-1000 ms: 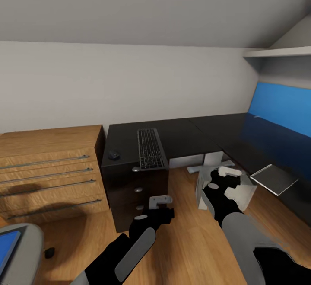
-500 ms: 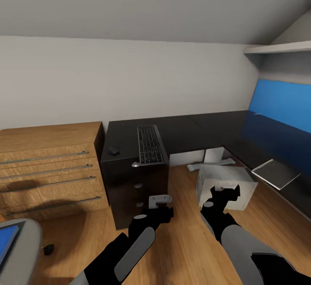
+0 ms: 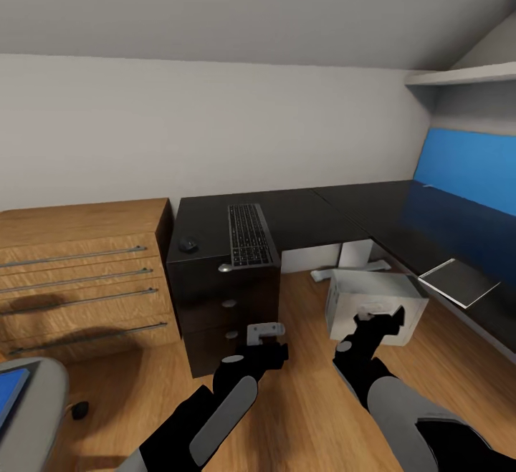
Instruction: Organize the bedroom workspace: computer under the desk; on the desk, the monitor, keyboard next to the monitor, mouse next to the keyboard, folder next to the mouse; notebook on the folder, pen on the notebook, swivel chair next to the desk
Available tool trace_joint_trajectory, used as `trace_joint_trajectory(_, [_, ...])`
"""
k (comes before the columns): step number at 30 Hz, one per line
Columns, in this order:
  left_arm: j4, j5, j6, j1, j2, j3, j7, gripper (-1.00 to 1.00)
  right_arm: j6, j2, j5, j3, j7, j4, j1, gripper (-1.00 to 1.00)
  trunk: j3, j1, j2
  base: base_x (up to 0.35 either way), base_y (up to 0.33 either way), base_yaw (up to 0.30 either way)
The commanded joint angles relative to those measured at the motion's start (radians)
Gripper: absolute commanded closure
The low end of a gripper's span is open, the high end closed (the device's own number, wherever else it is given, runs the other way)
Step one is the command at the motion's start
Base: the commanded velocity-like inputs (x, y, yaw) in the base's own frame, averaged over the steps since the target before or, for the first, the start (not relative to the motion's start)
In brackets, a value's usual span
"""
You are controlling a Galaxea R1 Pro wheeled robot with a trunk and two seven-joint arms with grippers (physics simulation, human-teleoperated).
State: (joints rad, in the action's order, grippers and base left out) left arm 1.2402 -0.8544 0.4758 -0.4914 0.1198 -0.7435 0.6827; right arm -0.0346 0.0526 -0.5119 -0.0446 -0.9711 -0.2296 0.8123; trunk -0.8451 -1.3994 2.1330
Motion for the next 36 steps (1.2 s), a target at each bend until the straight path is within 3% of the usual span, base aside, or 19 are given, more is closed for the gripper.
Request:
trace_joint_trajectory(1, [0.001, -0.007, 0.001, -0.001, 0.000, -0.002, 0.008, -1.00, -0.003, 0.001, -0.026, -0.005, -0.006, 0.006, 0.001, -1.00, -0.001, 0.000, 0.000, 0.000, 0.000, 0.000])
trace_joint_trajectory(3, [0.002, -0.008, 0.001, -0.001, 0.000, -0.004, 0.005, -1.00, -0.003, 0.003, -0.118, -0.006, -0.050, 0.018, 0.001, -1.00, -0.001, 0.000, 0.000, 0.000, 0.000, 0.000])
trace_joint_trajectory(7, [0.002, -0.008, 0.001, -0.001, 0.000, -0.009, 0.004, -1.00, -0.004, 0.002, -0.199, -0.006, -0.167, 0.024, 0.001, -1.00, -0.001, 0.000, 0.000, 0.000, 0.000, 0.000])
trace_joint_trajectory(11, [0.002, -0.008, 0.001, -0.001, 0.000, -0.012, 0.003, -1.00, -0.005, 0.001, -0.227, -0.006, -0.241, 0.027, 0.001, -1.00, -0.001, 0.000, 0.000, 0.000, 0.000, 0.000])
trace_joint_trajectory(18, [0.002, -0.009, 0.001, -0.001, 0.000, -0.013, 0.002, -1.00, -0.003, 0.000, -0.273, -0.005, -0.277, 0.046, 0.001, -1.00, -0.001, 0.000, 0.000, 0.000, 0.000, 0.000])
trace_joint_trajectory(21, [0.002, -0.009, 0.001, -0.001, 0.000, -0.013, 0.002, -1.00, -0.002, 0.000, -0.342, -0.006, -0.281, 0.081, 0.001, -1.00, -0.001, 0.000, 0.000, 0.000, 0.000, 0.000])
trace_joint_trajectory(30, [0.002, -0.009, 0.001, -0.001, -0.001, -0.018, 0.001, -1.00, 0.002, -0.002, -0.372, -0.005, -0.261, 0.131, 0.001, -1.00, -0.001, 0.000, 0.000, 0.000, 0.000, 0.000])
trace_joint_trajectory(36, [0.000, -0.009, 0.001, -0.001, -0.002, -0.019, 0.001, -1.00, 0.004, -0.005, -0.374, -0.005, -0.208, 0.145, 0.001, -1.00, -0.001, 0.000, 0.000, 0.098, -0.008, 0.000])
